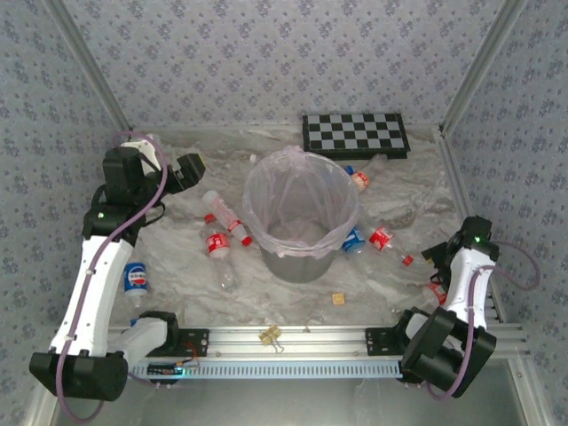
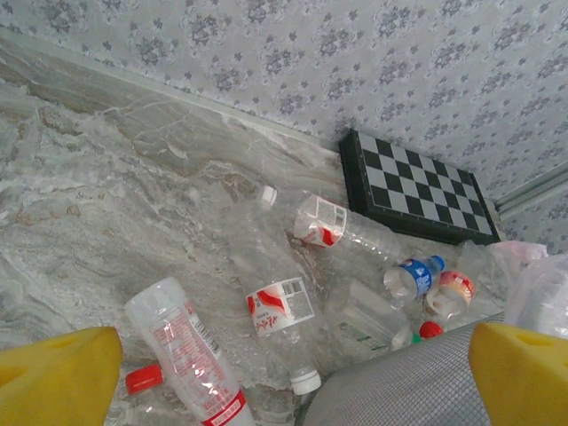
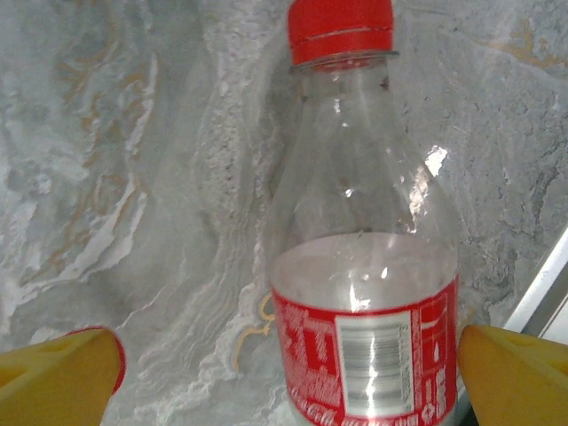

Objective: Put the plastic bottles in the bin

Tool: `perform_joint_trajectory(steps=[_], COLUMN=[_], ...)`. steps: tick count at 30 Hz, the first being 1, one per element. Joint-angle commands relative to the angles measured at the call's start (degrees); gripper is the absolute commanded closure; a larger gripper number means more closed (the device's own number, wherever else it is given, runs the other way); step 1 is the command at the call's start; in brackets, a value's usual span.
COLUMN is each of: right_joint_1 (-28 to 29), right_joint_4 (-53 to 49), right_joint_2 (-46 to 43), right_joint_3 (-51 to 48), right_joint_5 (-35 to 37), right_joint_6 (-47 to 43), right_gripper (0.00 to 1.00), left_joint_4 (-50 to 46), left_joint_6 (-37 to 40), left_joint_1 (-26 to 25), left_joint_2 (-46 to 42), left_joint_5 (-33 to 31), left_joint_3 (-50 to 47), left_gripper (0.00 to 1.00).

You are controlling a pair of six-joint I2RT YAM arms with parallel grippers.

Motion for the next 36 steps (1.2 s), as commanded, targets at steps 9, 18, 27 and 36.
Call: perform_joint_trajectory(steps=[9, 18, 27, 36], right_joint_1=[-3.37, -3.48, -2.14, 2.40], right_joint_4=[9.94, 13.18, 7.95, 2.13], right_joint_2=[9.20, 10.67, 1.03, -2.74], right_joint_3=[-4.78, -5.36, 0.96, 25.43], right_joint_5=[0.38, -1.57, -4.37, -11.84], right_joint_6=[-0.23, -3.87, -4.68, -2.08], right_gripper=[0.00, 0.15, 0.42, 0.47], left_joint_4=[1.66, -1.12, -0.46, 4.73], left_joint_6=[0.95, 0.02, -2.14, -6.75], left_joint_1=[-0.02, -0.82, -1.42, -3.91], left_joint_2=[3.72, 3.33, 0.39, 0.89], left_joint_5=[3.76, 3.85, 3.15, 14.31], left_joint_3=[0.38, 1.44, 0.01, 2.57], left_gripper=[0.00, 0.01, 0.00, 0.00])
